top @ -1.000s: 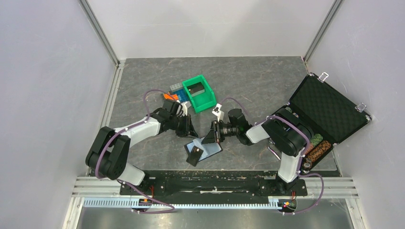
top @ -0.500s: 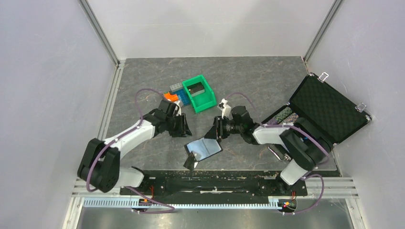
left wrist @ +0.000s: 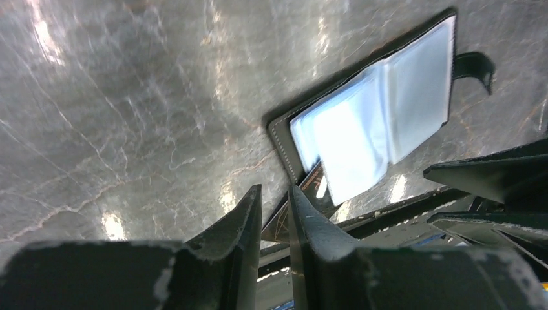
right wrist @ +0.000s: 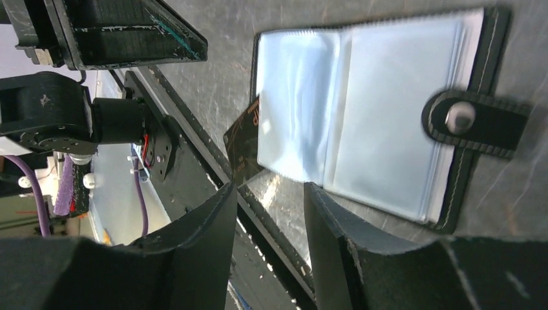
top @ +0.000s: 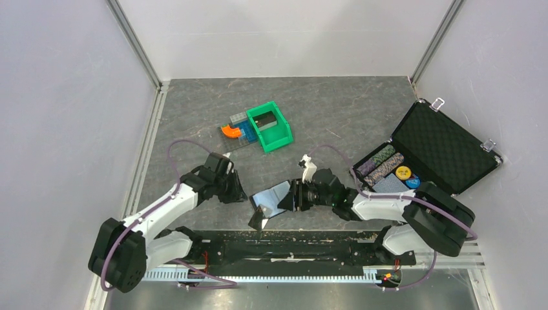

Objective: Take the credit cards out of the card holder
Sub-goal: Pick up the credit card from the card holder.

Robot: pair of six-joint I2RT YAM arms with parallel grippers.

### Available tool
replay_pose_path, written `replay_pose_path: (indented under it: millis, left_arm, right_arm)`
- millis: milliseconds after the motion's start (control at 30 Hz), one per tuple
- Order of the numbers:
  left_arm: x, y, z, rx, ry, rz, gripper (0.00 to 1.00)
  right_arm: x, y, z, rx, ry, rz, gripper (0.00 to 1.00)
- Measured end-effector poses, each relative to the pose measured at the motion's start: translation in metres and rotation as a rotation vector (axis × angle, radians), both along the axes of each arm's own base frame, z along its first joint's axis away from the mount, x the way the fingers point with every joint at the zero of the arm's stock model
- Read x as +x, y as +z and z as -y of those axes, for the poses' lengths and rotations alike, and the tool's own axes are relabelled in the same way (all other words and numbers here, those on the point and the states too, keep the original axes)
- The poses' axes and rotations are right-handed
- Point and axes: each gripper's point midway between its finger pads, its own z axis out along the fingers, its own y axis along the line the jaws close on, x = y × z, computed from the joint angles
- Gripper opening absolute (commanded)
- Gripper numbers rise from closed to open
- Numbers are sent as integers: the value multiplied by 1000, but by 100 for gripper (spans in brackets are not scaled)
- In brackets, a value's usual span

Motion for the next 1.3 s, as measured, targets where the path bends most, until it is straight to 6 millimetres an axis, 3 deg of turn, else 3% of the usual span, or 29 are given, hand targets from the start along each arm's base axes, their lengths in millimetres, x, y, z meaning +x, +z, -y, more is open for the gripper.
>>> replay_pose_path:
  millis: [200,333,500,800,1300]
  left_arm:
    - [-21,-17,-1,-6,28,-77,26]
    - [-31,-26,-2,-3,43,-115,25]
    - [-41,-32,-1,0,42,-142,23]
    - [-53,-40,6,-33,18,-166,18]
    - [-63,-41,23,-157,1,-199,14]
  right_arm:
    - [-30,-16,-4,-13,-64,-73,47]
    - [-44,-19,-19,7,-97,-98,47]
    - [-61,-36,-33,-11,-138,-145,49]
    - [-55,-36,-58,4,-257,-162,50]
    - [-40,-35,-59,20,-349,-159,44]
